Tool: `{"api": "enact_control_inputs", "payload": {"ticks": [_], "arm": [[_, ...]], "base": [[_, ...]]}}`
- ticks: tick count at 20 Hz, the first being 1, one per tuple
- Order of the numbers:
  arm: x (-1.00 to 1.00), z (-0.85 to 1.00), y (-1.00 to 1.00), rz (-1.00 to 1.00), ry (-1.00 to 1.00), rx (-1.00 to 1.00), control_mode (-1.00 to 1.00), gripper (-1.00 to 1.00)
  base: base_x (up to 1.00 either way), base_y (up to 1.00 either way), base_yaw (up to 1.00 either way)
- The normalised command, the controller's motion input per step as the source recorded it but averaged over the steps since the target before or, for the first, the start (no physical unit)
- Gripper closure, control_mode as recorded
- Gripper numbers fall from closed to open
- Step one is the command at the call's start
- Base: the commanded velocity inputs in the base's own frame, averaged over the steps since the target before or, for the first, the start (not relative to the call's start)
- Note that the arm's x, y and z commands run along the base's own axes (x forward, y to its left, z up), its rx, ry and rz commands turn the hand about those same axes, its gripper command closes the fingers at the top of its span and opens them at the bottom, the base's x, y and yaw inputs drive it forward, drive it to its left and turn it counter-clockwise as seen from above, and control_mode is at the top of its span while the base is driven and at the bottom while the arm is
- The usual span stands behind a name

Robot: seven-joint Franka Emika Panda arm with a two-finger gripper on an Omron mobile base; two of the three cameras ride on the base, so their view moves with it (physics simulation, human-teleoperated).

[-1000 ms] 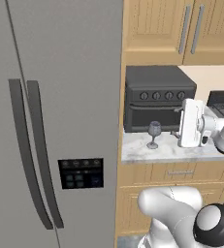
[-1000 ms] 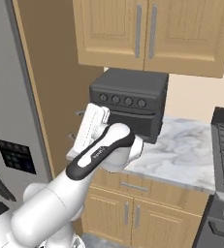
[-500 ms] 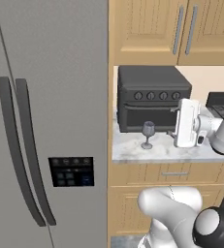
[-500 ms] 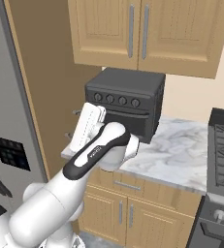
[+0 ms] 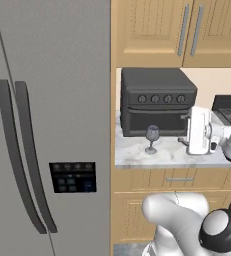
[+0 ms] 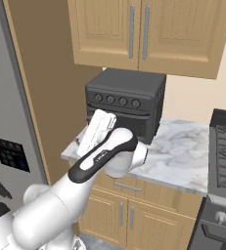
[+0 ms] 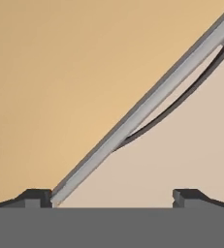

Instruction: Retrieve the wine glasses from the counter and place one next to each plate.

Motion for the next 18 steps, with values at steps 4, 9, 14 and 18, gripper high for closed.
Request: {"api": "enact_control_inputs", "payload": {"ticks": [4,9,14,18], "arm": [[0.21,-0.28,-0.66,0.01,0.29,0.00,-1.00,-1.00],[0.37,-0.47,-0.42,0.00,0.31,0.00,-1.00,-1.00],[0.45,-0.51,-0.10,0.00,0.26,0.00,-1.00,-1.00],[0.49,-0.47,0.00,0.00,0.25,0.00,-1.00,-1.00]], "base": [[0.00,0.00,0.00],[0.00,0.00,0.00],[0.00,0.00,0.00],[0.00,0.00,0.00]]}}
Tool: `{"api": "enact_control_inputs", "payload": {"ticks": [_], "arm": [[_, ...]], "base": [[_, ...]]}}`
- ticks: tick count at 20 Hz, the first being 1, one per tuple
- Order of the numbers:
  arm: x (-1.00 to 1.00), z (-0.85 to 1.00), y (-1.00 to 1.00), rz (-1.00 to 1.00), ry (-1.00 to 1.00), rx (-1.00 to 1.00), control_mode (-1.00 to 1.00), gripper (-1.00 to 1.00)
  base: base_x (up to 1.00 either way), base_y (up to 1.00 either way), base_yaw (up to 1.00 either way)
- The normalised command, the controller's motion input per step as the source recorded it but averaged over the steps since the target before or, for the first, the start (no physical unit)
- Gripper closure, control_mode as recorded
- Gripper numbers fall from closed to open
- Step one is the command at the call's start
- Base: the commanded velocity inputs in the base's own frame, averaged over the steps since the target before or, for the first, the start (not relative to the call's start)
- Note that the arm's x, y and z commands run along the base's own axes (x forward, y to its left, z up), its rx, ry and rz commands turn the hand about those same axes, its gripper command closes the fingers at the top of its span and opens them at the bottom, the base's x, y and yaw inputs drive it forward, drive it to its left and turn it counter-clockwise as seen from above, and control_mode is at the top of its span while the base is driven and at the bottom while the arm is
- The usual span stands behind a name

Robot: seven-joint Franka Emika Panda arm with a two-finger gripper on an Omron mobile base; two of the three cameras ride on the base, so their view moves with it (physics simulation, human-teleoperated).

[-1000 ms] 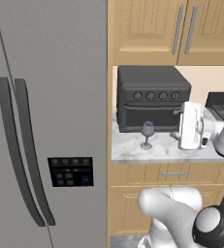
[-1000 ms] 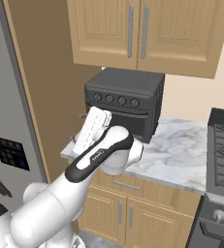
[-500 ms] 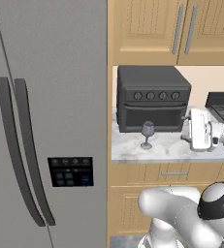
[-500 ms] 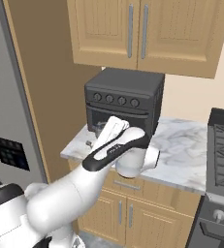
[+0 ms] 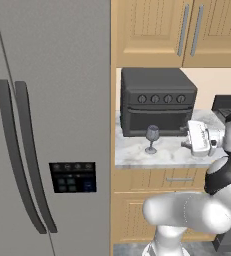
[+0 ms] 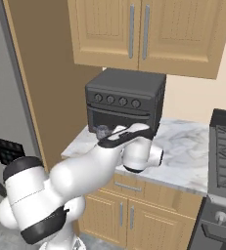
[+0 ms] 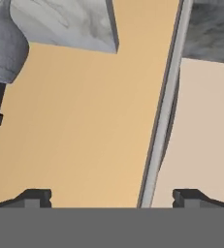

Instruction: Retrieve the wine glasses from the counter and place one next to each plate.

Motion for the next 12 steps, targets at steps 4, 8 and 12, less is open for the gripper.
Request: {"api": "enact_control_inputs", "payload": {"ticks": [4,8,12], "arm": [[0.51,-0.49,0.00,0.00,0.23,0.00,-1.00,-1.00],[0.38,-0.41,-0.02,0.00,0.20,0.00,-1.00,-1.00],[0.27,-0.29,-0.09,0.00,0.18,0.00,-1.00,-1.00]], "base": [[0.00,0.00,0.00],[0.00,0.00,0.00],[0.00,0.00,0.00]]}}
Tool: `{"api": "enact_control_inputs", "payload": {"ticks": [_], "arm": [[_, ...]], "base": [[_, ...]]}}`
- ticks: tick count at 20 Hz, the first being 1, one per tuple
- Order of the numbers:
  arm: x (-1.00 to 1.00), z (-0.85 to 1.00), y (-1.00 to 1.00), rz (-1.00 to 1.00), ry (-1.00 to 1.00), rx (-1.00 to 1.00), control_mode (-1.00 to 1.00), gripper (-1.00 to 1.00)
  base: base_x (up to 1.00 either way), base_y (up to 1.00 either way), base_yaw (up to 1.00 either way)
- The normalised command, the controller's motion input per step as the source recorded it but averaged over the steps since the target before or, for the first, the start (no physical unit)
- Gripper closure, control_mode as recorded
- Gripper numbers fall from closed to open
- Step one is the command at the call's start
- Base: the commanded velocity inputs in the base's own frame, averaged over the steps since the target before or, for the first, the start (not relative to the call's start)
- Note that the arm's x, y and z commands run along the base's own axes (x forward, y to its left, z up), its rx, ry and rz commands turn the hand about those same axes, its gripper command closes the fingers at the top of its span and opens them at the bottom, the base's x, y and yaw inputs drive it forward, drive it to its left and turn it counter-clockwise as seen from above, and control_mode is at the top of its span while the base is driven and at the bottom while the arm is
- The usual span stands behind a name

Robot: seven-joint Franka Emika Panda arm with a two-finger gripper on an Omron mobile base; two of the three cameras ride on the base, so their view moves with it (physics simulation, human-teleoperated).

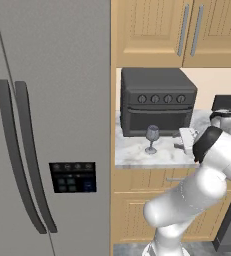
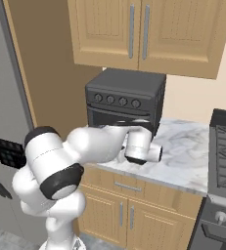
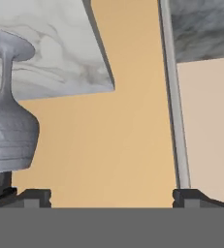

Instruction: Retrieve the wine glasses from the counter and place one next to each plate.

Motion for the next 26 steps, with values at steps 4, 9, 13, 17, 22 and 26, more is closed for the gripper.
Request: {"api": "enact_control_inputs", "payload": {"ticks": [4,9,13,17,22,26], "arm": [[0.26,-0.26,0.00,0.00,0.14,0.00,-1.00,-1.00],[0.35,-0.31,0.00,0.00,0.15,0.01,-1.00,-1.00],[0.29,-0.20,0.00,0.00,0.06,0.00,-1.00,-1.00],[0.30,-0.17,0.00,0.00,0.02,0.00,-1.00,-1.00],[0.24,-0.12,0.05,0.00,0.00,0.00,-1.00,-1.00],[0.17,-0.25,0.14,0.00,0.00,0.00,-1.00,-1.00]], "base": [[0.00,0.00,0.00],[0.00,0.00,0.00],[0.00,0.00,0.00],[0.00,0.00,0.00],[0.00,0.00,0.00],[0.00,0.00,0.00]]}}
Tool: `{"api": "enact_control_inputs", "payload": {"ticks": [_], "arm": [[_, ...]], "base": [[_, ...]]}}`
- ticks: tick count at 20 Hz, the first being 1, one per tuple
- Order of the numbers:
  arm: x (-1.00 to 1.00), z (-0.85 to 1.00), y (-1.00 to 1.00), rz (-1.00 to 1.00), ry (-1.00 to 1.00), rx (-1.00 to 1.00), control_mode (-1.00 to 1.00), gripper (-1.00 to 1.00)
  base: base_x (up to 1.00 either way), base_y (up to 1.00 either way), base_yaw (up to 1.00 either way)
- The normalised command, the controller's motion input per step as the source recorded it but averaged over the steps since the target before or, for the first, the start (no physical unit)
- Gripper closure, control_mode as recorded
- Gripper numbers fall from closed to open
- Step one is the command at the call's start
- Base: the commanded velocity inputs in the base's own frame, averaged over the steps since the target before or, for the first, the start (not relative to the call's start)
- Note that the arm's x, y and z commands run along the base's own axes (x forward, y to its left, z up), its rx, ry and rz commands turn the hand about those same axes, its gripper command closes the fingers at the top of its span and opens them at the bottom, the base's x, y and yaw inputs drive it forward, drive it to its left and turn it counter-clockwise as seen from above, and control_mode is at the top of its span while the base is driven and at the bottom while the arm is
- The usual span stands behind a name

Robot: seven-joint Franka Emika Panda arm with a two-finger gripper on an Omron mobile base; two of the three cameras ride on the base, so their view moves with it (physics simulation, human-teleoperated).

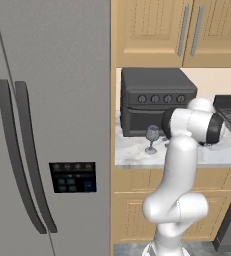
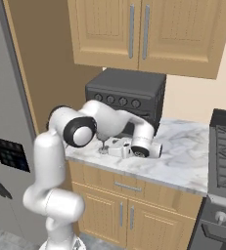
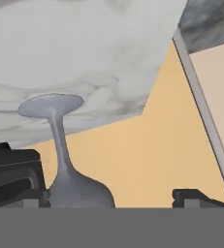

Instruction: Retrieve the wine glasses from the counter and place one next to each plate.

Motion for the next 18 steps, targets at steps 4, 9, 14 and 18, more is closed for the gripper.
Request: {"api": "enact_control_inputs", "payload": {"ticks": [4,9,14,18], "arm": [[0.12,-0.27,0.27,0.00,0.00,0.00,-1.00,-1.00],[0.37,-0.18,0.18,0.00,-0.02,0.00,-1.00,-1.00],[0.35,-0.15,0.25,0.00,0.00,0.00,-1.00,-1.00],[0.29,-0.17,0.23,0.00,0.00,0.00,-1.00,-1.00]], "base": [[0.00,0.00,0.00],[0.00,0.00,0.00],[0.00,0.00,0.00],[0.00,0.00,0.00]]}}
